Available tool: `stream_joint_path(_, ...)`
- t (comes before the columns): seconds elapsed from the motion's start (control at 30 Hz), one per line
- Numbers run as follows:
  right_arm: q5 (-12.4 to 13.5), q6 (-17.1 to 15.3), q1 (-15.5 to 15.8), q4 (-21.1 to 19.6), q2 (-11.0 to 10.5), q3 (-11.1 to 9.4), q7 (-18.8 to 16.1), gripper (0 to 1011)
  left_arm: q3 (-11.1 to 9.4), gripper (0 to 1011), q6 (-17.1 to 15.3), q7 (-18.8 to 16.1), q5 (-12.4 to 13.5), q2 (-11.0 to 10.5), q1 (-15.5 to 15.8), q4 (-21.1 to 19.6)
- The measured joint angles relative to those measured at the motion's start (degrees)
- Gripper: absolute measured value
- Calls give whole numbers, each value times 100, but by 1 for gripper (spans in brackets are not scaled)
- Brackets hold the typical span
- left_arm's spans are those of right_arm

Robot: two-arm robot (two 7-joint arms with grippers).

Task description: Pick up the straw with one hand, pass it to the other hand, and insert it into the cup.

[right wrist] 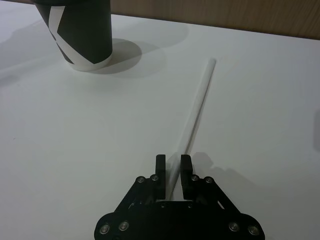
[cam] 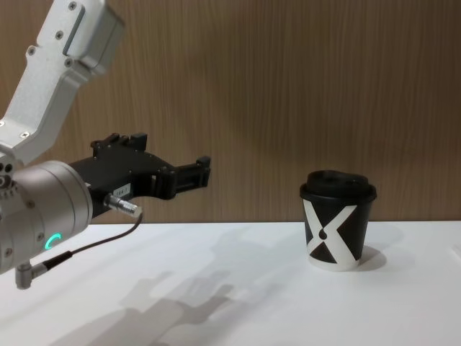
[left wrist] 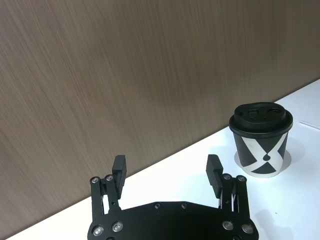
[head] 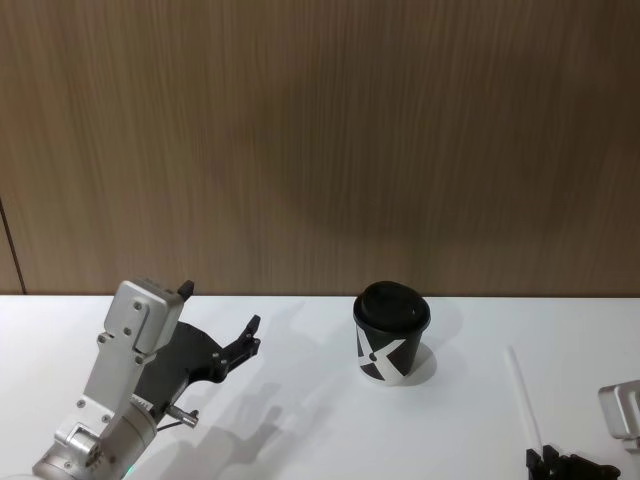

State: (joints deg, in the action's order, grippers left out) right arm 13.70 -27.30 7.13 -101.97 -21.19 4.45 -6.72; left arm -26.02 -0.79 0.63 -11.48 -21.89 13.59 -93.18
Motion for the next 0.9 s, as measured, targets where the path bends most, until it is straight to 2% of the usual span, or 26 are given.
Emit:
stream_joint_path(0.67, -1, 1, 1, -2, 7, -5, 0, 72, 0, 1003, 0, 0, 0, 0, 0, 0)
stream_joint_path(0.9, -37, 50, 15, 17, 79, -60, 104, 35, 0, 1003, 0, 0, 0, 0, 0, 0)
